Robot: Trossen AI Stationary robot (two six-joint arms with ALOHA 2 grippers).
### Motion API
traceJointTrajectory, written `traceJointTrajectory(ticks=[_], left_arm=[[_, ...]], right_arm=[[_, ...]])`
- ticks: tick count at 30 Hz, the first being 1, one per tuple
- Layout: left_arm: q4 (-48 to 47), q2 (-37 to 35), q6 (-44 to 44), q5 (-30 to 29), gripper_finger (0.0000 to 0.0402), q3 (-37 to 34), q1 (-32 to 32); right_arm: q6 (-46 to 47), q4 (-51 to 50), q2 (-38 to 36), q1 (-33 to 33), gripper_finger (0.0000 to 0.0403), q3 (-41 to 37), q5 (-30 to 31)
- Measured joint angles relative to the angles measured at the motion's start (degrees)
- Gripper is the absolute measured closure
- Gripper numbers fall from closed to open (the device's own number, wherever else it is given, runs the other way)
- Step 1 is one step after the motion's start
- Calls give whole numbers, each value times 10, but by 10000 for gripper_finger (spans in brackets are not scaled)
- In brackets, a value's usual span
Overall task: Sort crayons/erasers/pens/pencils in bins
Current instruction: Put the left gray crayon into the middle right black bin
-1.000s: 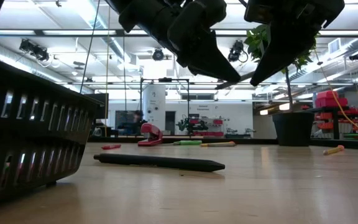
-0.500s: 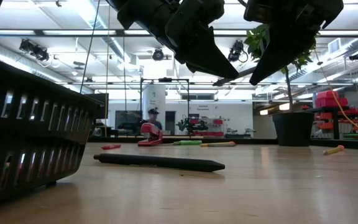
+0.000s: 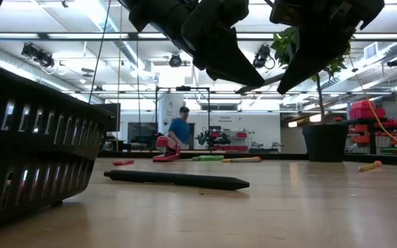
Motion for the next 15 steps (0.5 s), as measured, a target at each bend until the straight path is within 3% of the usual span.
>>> traceJointTrajectory(ticks=[9, 15], left_arm=[[-29, -7, -11, -9, 279, -1, 5], [-57, -34, -8, -13, 253, -1, 16]], right_arm=[[-1, -24, 0, 1, 361, 0, -12], [65, -63, 0, 7, 362, 0, -82]])
